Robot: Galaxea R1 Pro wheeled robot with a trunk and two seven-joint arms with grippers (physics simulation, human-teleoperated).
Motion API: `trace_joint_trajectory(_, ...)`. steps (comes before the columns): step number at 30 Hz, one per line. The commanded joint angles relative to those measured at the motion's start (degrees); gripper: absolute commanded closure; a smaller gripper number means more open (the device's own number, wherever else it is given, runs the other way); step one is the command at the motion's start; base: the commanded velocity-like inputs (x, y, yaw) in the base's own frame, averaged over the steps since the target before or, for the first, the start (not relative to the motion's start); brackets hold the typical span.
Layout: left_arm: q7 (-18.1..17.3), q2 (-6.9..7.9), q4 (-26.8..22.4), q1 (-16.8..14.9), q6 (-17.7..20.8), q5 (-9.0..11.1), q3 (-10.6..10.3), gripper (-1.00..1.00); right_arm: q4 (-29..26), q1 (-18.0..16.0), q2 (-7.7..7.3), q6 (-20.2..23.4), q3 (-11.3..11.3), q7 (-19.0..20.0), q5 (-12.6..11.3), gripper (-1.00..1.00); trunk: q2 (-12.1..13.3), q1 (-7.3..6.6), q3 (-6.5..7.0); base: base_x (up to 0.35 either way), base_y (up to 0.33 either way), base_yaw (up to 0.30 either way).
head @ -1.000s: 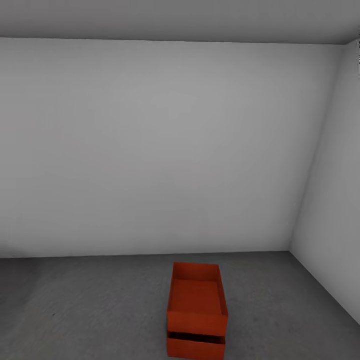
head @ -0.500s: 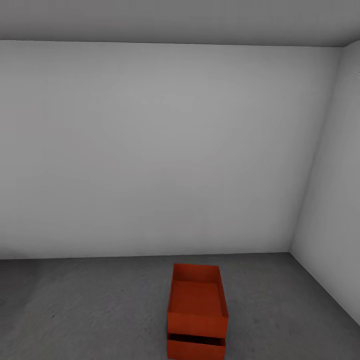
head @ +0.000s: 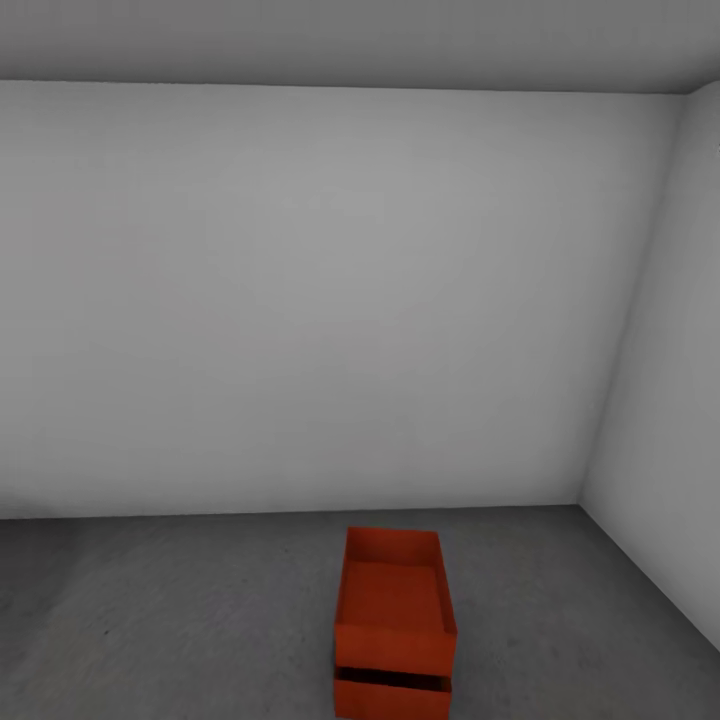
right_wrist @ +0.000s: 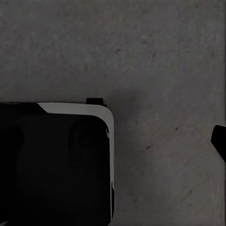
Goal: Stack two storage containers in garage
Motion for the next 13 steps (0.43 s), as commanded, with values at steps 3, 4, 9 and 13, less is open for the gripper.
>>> trace_joint_trajectory(3, 0.1, 0.04, 0.0, 0.0, -0.1, 0.5, -0.5, -1.00, 0.1, -0.1, 0.02, -0.1, 0.2, -0.1, -0.1, -1.00, 0.0, 0.02, -0.02, 0.000, 0.000, 0.000)
trace_joint_trajectory(4, 0.1, 0.06, 0.0, 0.0, -0.1, 0.4, -0.5, -1.00, 0.0, -0.1, 0.03, -0.1, 0.3, -0.1, -0.1, -1.00, 0.0, 0.02, -0.02, 0.000, 0.000, 0.000)
trace_joint_trajectory(9, 0.1, 0.10, 0.0, 0.0, -0.1, 0.4, -0.6, -1.00, 0.0, -0.1, 0.10, -0.3, 0.1, -0.1, -0.1, -1.00, 0.0, 0.02, -0.02, 0.000, 0.000, 0.000)
trace_joint_trajectory(13, 0.1, 0.11, 0.0, 0.0, -0.1, 0.5, -0.5, -1.00, 0.0, -0.1, 0.15, -0.3, 0.0, -0.1, -0.1, -1.00, 0.0, 0.02, -0.02, 0.000, 0.000, 0.000)
